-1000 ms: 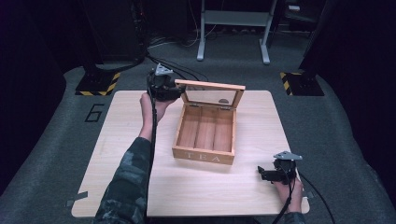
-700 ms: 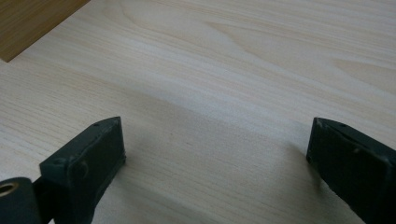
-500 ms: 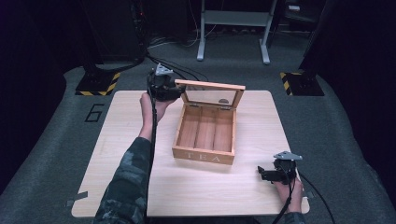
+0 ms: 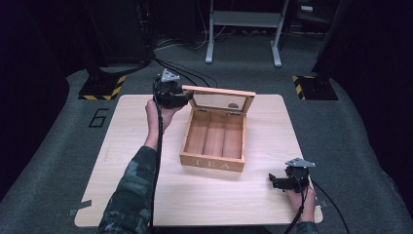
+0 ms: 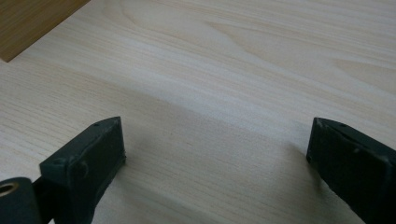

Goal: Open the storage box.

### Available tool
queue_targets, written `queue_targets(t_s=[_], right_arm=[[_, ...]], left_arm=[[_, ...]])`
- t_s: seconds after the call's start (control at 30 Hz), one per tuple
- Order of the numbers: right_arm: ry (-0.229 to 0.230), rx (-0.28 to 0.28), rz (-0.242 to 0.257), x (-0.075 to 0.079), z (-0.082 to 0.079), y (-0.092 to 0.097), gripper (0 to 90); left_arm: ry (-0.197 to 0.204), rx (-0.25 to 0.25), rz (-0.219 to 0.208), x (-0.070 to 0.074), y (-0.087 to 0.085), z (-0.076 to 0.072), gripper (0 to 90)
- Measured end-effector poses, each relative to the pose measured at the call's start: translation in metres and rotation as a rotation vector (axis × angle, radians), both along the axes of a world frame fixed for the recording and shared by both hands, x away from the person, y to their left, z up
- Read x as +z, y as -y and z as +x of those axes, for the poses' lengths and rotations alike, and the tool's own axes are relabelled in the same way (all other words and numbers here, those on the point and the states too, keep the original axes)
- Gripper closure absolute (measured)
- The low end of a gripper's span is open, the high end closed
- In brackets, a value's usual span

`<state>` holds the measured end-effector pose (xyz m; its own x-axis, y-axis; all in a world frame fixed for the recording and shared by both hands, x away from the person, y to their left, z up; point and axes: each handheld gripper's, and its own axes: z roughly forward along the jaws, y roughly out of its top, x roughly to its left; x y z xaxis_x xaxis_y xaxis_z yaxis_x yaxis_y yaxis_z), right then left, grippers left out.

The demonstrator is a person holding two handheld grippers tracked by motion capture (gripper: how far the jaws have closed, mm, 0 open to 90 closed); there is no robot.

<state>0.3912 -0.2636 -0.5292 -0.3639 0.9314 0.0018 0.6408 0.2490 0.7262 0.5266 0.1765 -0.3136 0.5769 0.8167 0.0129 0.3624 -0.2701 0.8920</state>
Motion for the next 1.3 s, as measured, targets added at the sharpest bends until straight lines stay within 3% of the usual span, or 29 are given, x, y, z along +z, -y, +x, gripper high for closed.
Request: queue_targets(t_s=[0.63, 1.3], right_arm=[[0.000, 0.003, 0.001, 0.000, 0.000, 0.000, 3.9], [0.002, -0.007, 0.004, 0.000, 0.000, -0.001, 3.9]], left_arm=[[0.041, -0.028, 0.002, -0.034, -0.008, -0.039, 51.6], [0.030, -0.051, -0.008, -0.070, -0.015, -0.066, 50.8]])
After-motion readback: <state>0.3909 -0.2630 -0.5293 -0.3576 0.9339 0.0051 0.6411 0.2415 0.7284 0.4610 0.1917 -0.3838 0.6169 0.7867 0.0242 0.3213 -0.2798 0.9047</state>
